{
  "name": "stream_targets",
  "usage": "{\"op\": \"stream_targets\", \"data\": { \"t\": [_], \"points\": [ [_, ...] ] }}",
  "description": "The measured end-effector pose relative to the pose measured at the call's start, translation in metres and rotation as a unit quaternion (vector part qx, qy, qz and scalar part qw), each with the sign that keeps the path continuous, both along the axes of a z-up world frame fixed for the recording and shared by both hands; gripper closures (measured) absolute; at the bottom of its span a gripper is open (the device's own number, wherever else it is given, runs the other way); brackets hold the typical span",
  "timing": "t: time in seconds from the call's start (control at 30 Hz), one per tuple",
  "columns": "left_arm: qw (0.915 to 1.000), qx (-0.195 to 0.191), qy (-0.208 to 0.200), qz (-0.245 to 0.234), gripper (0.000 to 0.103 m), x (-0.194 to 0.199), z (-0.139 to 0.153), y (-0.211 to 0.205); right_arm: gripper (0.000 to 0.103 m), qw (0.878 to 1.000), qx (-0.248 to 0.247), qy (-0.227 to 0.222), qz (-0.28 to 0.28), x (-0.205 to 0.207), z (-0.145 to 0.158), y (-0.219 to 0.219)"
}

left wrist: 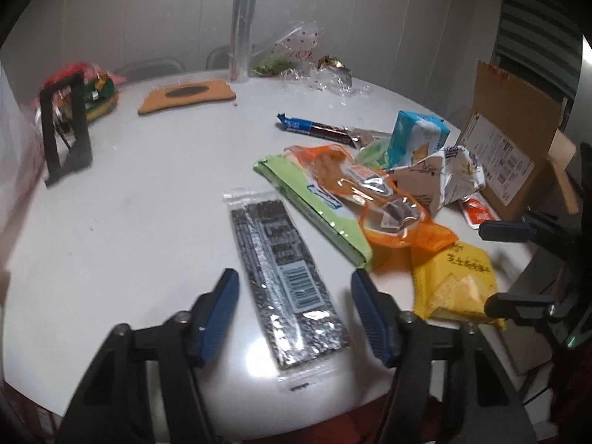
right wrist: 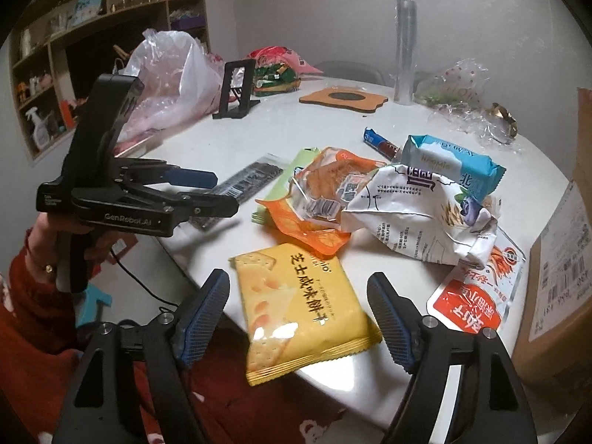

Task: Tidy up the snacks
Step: 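Grasp the black seaweed pack with the left tool while the right tool grasps the yellow cracker bag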

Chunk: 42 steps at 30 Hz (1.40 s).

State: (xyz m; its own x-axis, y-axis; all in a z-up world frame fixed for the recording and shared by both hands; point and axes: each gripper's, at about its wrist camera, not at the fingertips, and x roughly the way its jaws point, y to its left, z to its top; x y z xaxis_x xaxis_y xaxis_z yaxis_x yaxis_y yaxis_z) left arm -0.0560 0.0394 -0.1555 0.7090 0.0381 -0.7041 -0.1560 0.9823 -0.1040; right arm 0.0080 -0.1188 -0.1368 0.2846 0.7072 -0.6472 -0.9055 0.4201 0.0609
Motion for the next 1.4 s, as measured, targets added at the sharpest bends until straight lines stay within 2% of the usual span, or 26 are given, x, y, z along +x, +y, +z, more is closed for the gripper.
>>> {"op": "stream_targets", "data": {
  "t": [0.03,0.2,0.33,0.5,0.63,0.73,1.03,1.13,1.4],
  "points": [
    [1.0,0.009,0.003,-0.001,0.06,0.0,0.0,-0.001,0.028,1.0,-0.001,0.005,0.005,0.003,-0.002,0.002],
    [0.9997,0.014,0.005,-0.018,0.061,-0.003,0.0,0.006,0.026,1.0,-0.015,0.005,0.017,0.008,-0.011,0.012],
    [0.9982,0.028,0.017,-0.05,0.06,-0.005,0.002,0.017,0.026,1.0,-0.024,0.0,0.02,0.009,-0.015,0.016],
    [0.9984,0.036,0.03,-0.032,0.058,-0.011,0.001,0.03,0.026,1.0,-0.024,-0.01,0.017,0.008,-0.017,0.016],
    [0.9985,0.045,0.033,0.0,0.058,-0.012,0.001,0.037,0.026,1.0,-0.022,-0.011,0.01,0.006,-0.018,0.015],
    [0.9991,0.029,0.032,-0.001,0.058,-0.008,-0.001,0.04,0.027,1.0,-0.02,-0.01,0.01,0.006,-0.017,0.015],
    [0.9987,0.044,0.024,-0.004,0.058,0.007,-0.002,0.035,0.027,0.999,-0.025,-0.019,0.013,0.005,-0.018,0.018],
    [0.9987,0.047,0.021,-0.003,0.064,0.01,-0.002,0.035,0.026,0.999,-0.029,-0.023,0.014,0.003,-0.018,0.021],
    [0.9987,0.047,0.02,-0.006,0.065,0.01,-0.002,0.035,0.023,0.999,-0.031,-0.026,0.013,0.006,-0.019,0.026]
  ]
}}
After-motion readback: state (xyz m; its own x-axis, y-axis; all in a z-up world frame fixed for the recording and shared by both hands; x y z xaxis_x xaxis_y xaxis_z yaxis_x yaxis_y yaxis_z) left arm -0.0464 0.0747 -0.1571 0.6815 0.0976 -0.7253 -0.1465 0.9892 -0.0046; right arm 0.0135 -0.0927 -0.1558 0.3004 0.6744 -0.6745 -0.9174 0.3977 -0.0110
